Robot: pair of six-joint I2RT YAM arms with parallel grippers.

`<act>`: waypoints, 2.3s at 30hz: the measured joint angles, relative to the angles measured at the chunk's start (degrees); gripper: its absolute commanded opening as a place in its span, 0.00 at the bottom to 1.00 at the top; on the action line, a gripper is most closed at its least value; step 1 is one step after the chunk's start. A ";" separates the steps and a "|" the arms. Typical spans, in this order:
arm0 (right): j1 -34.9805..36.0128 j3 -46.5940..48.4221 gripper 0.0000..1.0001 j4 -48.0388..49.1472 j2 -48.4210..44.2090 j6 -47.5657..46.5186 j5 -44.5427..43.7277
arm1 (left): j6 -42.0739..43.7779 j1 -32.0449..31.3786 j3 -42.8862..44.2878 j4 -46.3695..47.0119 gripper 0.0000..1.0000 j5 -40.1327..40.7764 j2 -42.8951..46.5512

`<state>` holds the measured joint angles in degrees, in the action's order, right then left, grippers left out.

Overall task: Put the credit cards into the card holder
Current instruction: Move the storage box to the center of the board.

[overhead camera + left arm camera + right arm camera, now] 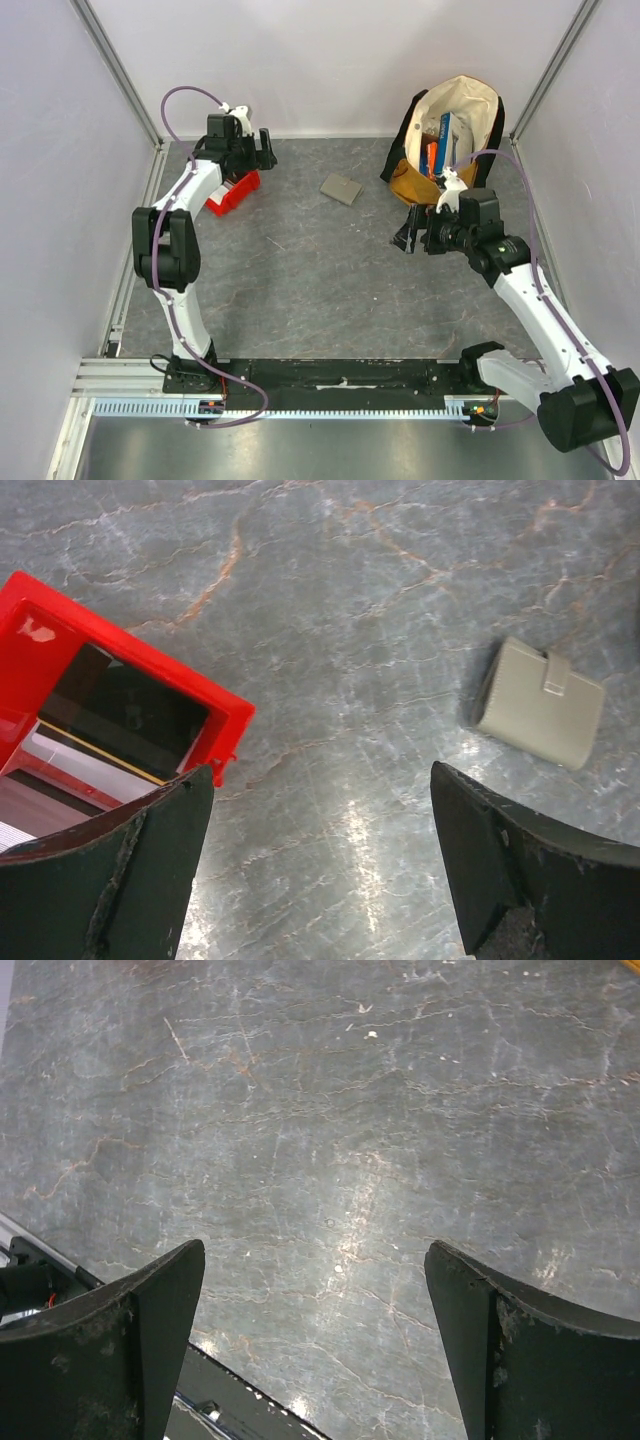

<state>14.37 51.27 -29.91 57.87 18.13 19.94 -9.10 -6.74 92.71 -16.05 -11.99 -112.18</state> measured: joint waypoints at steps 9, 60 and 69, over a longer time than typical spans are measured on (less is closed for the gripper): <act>3.41 0.76 0.98 1.20 3.26 0.28 0.35 | 1.11 2.19 3.17 -1.68 0.93 1.44 -5.77; 13.73 56.30 0.92 16.59 78.34 -15.43 -29.33 | -8.63 2.58 -4.79 1.55 0.70 -18.60 -7.65; 20.79 29.99 0.91 20.55 60.98 -16.81 -36.59 | -13.42 1.90 -10.10 3.78 0.69 -19.82 -6.01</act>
<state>35.16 81.25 -9.37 118.85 1.32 -16.64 -22.52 -4.84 82.61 -12.27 -31.81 -118.19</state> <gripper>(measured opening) 0.914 0.699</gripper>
